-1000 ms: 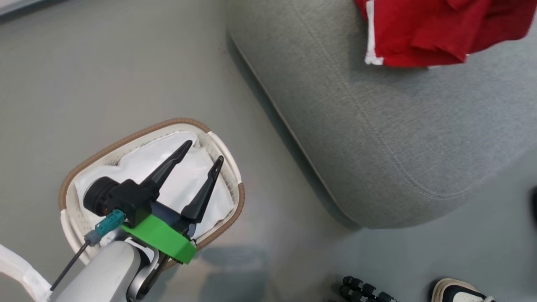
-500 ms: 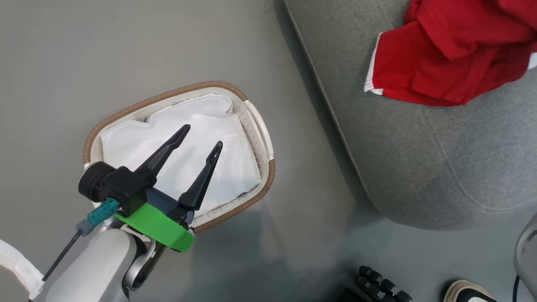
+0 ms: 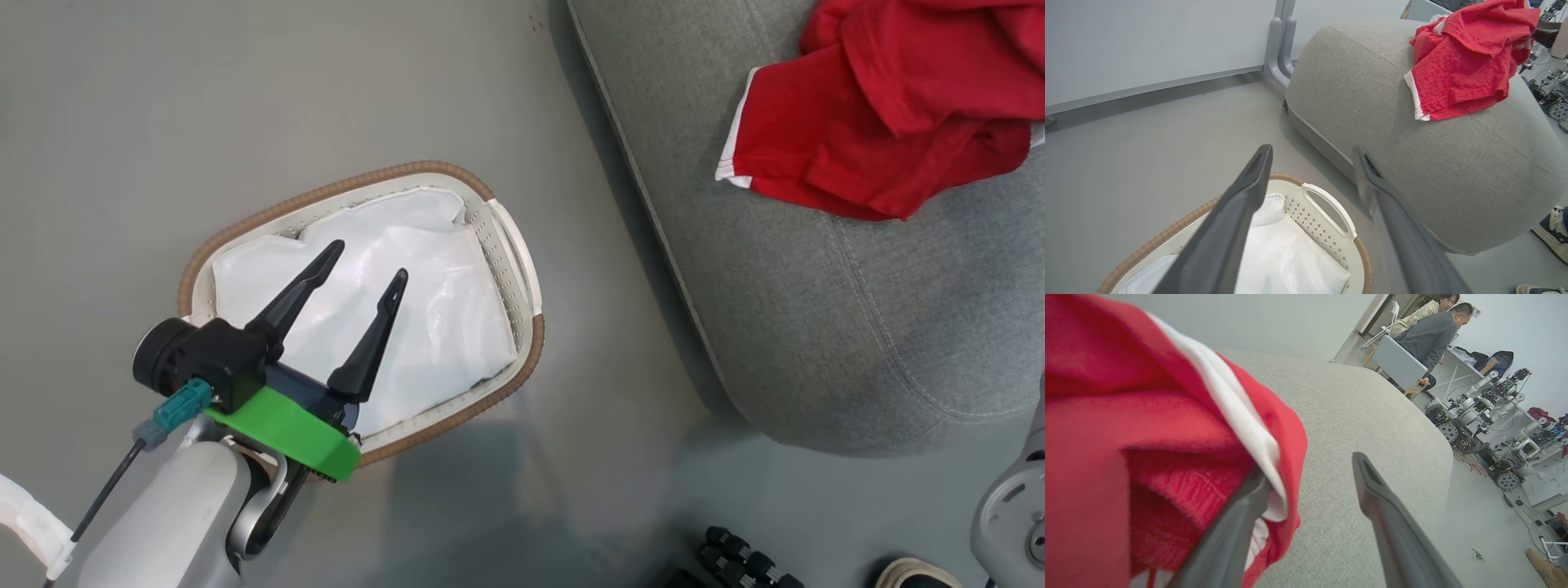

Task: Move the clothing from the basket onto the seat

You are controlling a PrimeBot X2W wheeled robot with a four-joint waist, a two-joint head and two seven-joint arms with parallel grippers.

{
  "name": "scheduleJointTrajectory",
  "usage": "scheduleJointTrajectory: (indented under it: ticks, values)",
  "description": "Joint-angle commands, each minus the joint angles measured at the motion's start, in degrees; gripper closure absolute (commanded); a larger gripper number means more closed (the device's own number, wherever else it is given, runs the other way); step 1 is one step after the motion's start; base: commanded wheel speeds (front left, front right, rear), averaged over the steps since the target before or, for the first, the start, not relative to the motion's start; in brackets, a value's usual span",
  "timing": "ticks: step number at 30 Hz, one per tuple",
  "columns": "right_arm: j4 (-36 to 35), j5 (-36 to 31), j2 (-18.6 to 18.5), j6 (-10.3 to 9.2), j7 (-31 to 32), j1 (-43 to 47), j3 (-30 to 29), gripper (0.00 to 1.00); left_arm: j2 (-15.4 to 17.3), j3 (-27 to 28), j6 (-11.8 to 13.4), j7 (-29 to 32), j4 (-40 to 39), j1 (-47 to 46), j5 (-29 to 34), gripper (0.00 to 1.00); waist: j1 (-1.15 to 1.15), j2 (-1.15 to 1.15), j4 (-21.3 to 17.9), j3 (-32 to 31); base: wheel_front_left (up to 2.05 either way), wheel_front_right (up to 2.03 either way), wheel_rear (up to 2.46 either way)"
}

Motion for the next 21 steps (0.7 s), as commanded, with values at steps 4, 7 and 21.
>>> scheduleJointTrajectory:
  ticks: [4, 7, 21]
  values:
    - [2.0, -0.8, -1.2, -0.08, -1.4, 3.1, -0.7, 0.00, -1.5, 2.1, 0.1, 0.0, 2.1, 1.1, 0.7, 0.00, -0.01, 0.00, 0.4, -3.9, 0.00, 0.00, 0.00]
    - [3.6, -0.8, -1.2, -0.08, -2.3, 5.0, 1.4, 0.00, -2.9, 4.2, 0.1, 0.0, 3.6, 2.3, 0.9, 0.00, -0.01, 0.00, 0.6, -6.4, 0.00, 0.00, 0.00]
    - [-10.5, 19.5, 2.7, -0.08, -2.4, 19.0, 31.3, 0.00, -8.9, 17.1, 0.1, 0.0, 7.9, 8.6, 4.6, 0.00, -0.01, 0.00, 4.2, -15.0, 0.00, 0.00, 0.00]
